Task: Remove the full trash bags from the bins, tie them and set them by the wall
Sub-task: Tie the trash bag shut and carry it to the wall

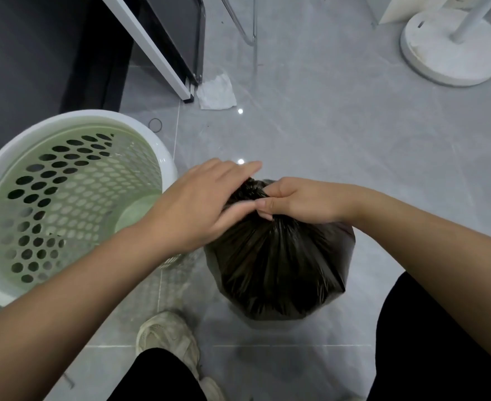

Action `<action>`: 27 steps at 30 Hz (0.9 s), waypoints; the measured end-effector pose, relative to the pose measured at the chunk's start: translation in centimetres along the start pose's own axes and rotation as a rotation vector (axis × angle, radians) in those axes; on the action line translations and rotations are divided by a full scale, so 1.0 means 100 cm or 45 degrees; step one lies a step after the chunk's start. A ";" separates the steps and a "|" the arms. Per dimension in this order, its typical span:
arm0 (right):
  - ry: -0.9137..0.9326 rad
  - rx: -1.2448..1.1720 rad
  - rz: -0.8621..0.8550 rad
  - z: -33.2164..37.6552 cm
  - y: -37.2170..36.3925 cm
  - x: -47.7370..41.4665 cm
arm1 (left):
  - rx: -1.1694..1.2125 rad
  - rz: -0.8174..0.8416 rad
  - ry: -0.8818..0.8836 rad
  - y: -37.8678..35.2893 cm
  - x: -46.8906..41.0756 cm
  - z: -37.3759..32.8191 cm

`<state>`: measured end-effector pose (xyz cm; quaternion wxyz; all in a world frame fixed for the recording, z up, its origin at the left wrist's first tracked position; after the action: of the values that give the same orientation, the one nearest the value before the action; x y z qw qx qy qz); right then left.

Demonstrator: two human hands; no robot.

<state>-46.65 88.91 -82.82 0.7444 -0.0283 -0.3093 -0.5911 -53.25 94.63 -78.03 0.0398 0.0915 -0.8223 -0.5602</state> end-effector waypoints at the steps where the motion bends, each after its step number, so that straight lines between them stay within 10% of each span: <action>1: 0.002 0.032 -0.006 0.000 0.001 0.000 | -0.122 0.060 -0.050 -0.007 0.001 -0.004; 7: 0.039 0.280 -0.015 0.000 0.005 0.004 | 0.027 0.133 -0.005 -0.015 -0.005 -0.004; 20: 0.195 1.040 -0.778 0.026 0.042 0.018 | 0.331 0.131 0.383 -0.014 -0.008 0.018; 27: 0.055 1.039 -0.740 0.019 0.045 0.015 | 0.282 0.088 0.393 -0.004 -0.008 0.016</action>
<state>-43.23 89.78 -79.10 0.5056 0.3647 -0.4949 -0.6054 -52.68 96.15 -78.93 0.1744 0.1519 -0.8657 -0.4439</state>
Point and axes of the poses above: each hand's wrist, its own x-axis away from the middle knuckle, its own y-axis out of the back of the hand, z = x × y, the point moved 9 cm from there along -x, towards the middle knuckle
